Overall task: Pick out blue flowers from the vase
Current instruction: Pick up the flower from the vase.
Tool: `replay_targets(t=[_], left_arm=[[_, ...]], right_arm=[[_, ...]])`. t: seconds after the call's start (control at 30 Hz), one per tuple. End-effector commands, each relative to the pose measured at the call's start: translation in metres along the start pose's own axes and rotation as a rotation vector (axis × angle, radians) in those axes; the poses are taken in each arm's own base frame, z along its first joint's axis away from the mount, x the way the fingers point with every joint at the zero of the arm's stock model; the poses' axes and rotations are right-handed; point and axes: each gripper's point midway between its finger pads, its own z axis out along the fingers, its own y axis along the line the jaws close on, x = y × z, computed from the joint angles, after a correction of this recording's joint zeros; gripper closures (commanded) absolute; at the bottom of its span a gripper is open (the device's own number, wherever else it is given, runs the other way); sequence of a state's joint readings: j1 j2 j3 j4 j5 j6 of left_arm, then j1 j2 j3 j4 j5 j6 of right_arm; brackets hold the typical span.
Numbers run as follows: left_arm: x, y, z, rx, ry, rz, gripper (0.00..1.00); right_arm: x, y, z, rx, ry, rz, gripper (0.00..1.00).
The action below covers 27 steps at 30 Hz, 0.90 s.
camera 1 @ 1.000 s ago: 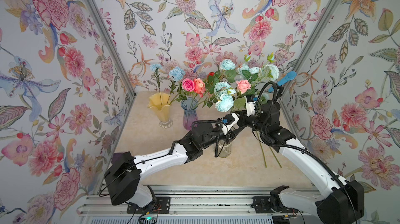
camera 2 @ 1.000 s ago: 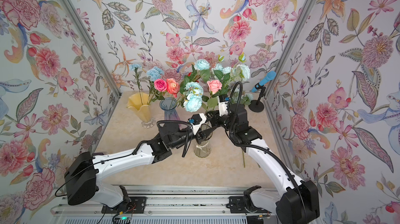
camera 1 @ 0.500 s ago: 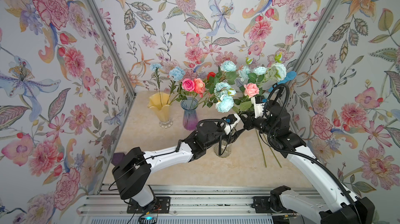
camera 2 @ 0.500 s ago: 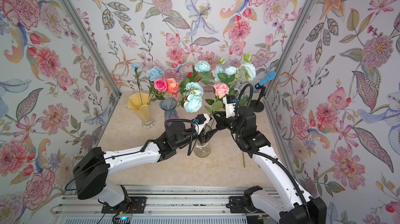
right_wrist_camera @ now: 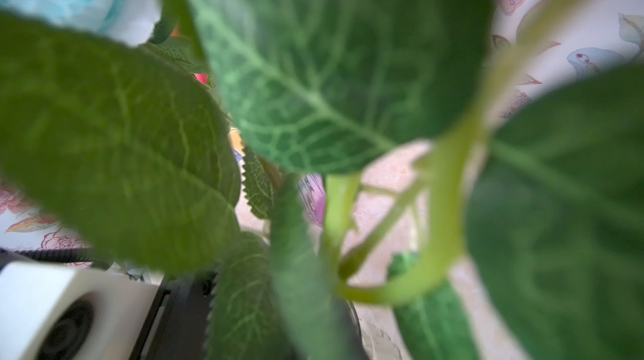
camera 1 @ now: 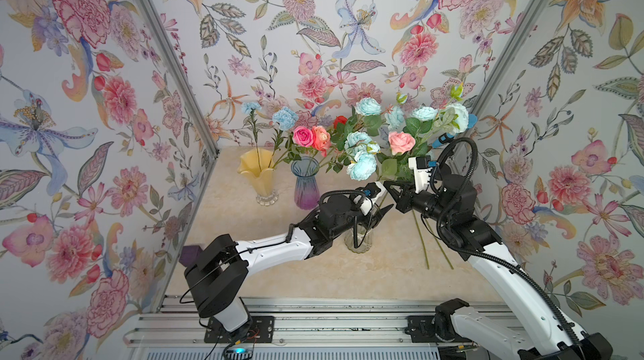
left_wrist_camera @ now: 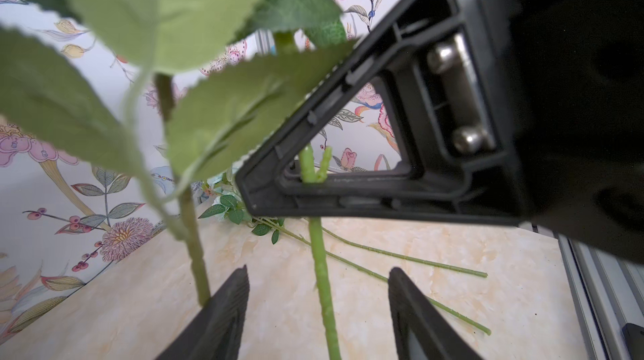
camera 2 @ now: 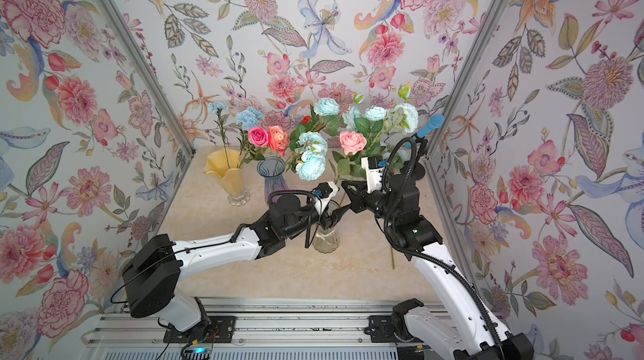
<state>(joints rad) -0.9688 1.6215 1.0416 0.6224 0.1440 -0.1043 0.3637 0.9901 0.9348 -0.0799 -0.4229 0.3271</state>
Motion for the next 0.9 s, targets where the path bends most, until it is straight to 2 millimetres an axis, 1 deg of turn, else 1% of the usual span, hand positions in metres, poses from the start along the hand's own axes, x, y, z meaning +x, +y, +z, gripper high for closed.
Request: replay_targets(t=[0.0, 0.1, 0.17, 0.27, 0.4, 0.47, 0.57, 0.67, 0.77, 0.8, 0.83, 0.87], left_arm=[[-0.009, 0.008, 0.001, -0.035, -0.027, -0.002, 0.34], [-0.011, 0.009, -0.001, -0.041, -0.037, -0.004, 0.34], [-0.01, 0.008, -0.002, -0.04, -0.04, -0.005, 0.34], [-0.011, 0.008, -0.003, -0.04, -0.045, -0.006, 0.39], [-0.015, 0.006, -0.006, -0.028, -0.062, -0.01, 0.54], [-0.017, 0.005, -0.008, -0.019, -0.071, -0.012, 0.63], [-0.02, 0.003, -0.011, -0.007, -0.091, -0.014, 0.75], [-0.024, 0.002, -0.015, 0.003, -0.109, -0.016, 0.86], [-0.024, -0.002, -0.017, 0.018, -0.126, -0.017, 1.0], [-0.024, -0.003, -0.018, 0.024, -0.131, -0.019, 1.0], [-0.04, -0.003, -0.026, 0.032, -0.172, -0.019, 1.0], [-0.043, -0.004, -0.028, 0.037, -0.185, -0.022, 1.0]], right_arm=[[-0.025, 0.019, -0.016, -0.043, -0.064, -0.021, 1.0], [-0.028, 0.022, -0.022, -0.05, -0.078, -0.021, 1.0], [-0.025, 0.021, -0.021, -0.048, -0.072, -0.017, 1.0], [-0.022, 0.022, -0.02, -0.058, -0.064, -0.013, 1.0], [-0.022, 0.031, -0.019, -0.091, -0.062, -0.023, 1.0], [-0.02, 0.032, -0.019, -0.088, -0.059, -0.034, 0.99], [-0.015, 0.028, -0.018, -0.067, -0.055, -0.038, 0.97], [-0.014, 0.029, -0.019, -0.074, -0.058, -0.041, 0.91], [-0.019, 0.037, -0.023, -0.09, -0.075, -0.052, 0.84], [-0.021, 0.038, -0.026, -0.091, -0.082, -0.056, 0.81], [-0.022, 0.04, -0.028, -0.094, -0.09, -0.06, 0.79], [-0.023, 0.041, -0.031, -0.095, -0.096, -0.063, 0.77]])
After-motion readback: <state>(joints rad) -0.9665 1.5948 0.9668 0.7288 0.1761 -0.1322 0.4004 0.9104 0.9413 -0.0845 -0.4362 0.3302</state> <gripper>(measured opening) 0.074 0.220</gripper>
